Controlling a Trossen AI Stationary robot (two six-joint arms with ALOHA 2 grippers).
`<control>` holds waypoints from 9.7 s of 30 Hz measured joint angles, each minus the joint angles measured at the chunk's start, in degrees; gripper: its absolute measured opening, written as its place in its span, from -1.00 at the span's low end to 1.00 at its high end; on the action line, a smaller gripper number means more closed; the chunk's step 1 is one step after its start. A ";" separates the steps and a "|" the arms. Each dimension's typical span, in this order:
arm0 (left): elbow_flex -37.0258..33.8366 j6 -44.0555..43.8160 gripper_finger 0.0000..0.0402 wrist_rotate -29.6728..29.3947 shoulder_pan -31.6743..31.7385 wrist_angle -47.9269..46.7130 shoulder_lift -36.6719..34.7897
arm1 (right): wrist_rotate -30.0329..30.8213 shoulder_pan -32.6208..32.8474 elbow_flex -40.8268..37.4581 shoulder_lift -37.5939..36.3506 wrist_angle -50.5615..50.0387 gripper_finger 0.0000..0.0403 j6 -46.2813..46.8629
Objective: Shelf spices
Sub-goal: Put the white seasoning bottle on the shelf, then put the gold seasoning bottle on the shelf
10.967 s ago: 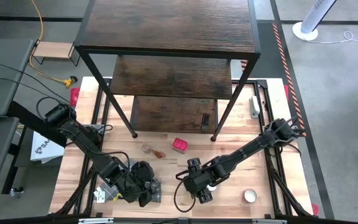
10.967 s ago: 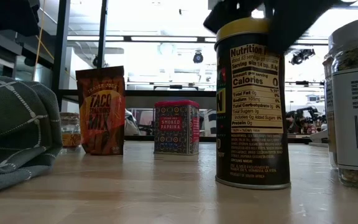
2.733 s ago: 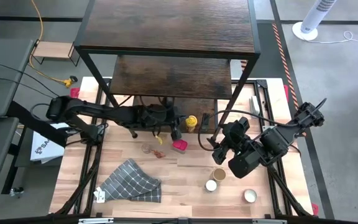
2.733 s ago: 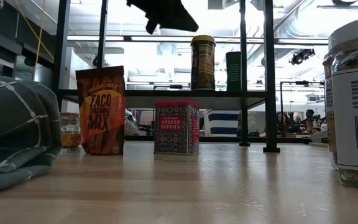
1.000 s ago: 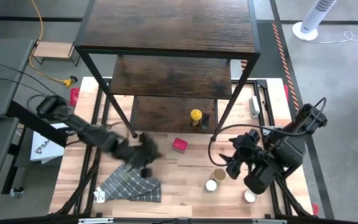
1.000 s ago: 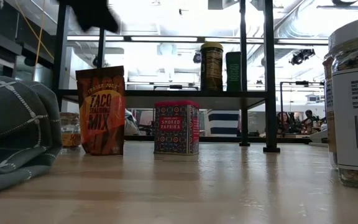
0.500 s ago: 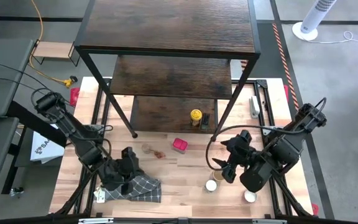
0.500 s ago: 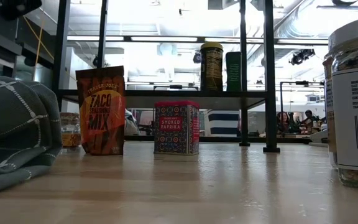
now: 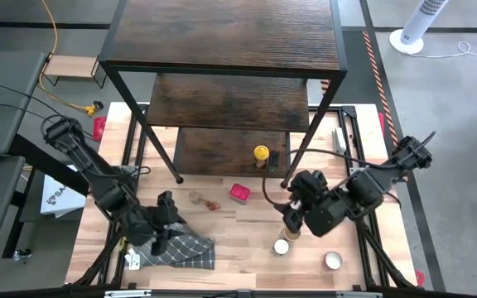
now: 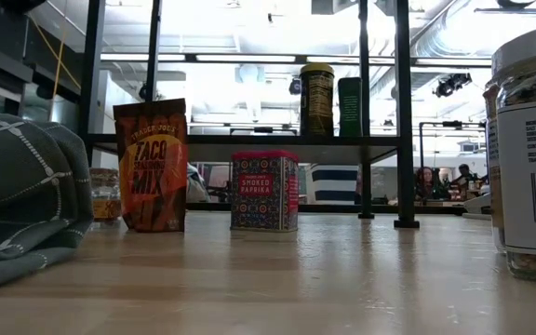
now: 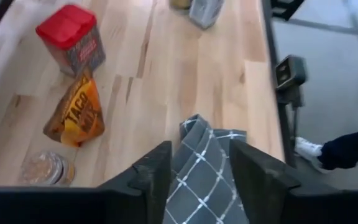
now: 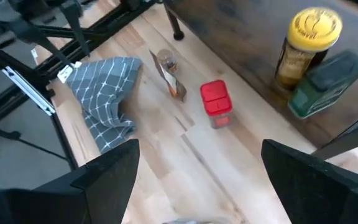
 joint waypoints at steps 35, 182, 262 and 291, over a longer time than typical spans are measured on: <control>0.00 -8.14 -0.02 -13.49 -3.67 0.52 -7.91 | -22.51 4.04 0.00 21.03 2.13 0.66 31.32; 10.64 47.23 -0.07 10.64 29.29 9.11 4.59 | -12.21 -15.27 30.92 25.79 7.32 0.36 -54.69; -8.94 41.38 0.78 -19.29 37.09 72.36 19.50 | 39.57 0.08 30.88 11.60 -15.91 0.72 -25.71; -4.94 22.93 0.77 -24.80 3.38 30.25 -9.11 | -2.66 -4.19 30.88 19.07 -4.17 0.72 -33.31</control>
